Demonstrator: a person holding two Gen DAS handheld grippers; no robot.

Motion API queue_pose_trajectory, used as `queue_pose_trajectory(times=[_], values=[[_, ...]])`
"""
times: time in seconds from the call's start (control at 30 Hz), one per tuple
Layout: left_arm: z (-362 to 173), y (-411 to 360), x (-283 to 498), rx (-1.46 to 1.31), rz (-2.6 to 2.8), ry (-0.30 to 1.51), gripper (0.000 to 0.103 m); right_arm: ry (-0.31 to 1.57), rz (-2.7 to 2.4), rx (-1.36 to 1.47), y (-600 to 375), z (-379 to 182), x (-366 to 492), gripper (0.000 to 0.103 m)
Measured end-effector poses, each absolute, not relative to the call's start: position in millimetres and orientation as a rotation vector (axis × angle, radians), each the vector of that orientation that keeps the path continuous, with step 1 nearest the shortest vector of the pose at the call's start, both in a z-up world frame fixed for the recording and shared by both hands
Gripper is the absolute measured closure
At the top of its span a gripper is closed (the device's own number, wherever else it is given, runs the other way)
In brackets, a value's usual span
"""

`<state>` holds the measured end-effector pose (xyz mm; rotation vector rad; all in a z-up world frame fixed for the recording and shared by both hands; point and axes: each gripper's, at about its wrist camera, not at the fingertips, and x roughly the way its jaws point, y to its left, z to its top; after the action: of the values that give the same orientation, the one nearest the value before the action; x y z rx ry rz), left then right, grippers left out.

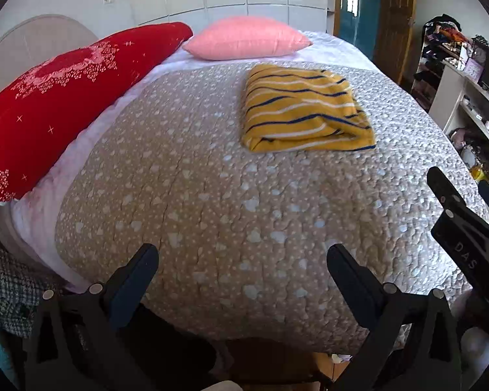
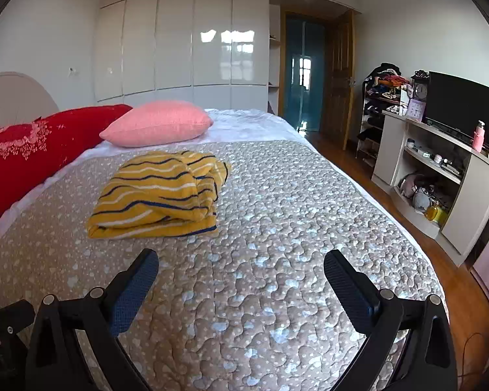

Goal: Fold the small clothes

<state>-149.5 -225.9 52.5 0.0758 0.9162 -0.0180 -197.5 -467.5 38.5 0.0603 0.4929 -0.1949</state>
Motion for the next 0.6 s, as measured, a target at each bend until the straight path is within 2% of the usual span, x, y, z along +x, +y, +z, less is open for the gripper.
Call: queue_pose_trajectory(times=[0.6], values=[[44.0,-225.1,-147.8,0.065,-0.038,0.944,0.0,0.53,-0.172,0.037,-458.7,29.8,-193.9,0.0]])
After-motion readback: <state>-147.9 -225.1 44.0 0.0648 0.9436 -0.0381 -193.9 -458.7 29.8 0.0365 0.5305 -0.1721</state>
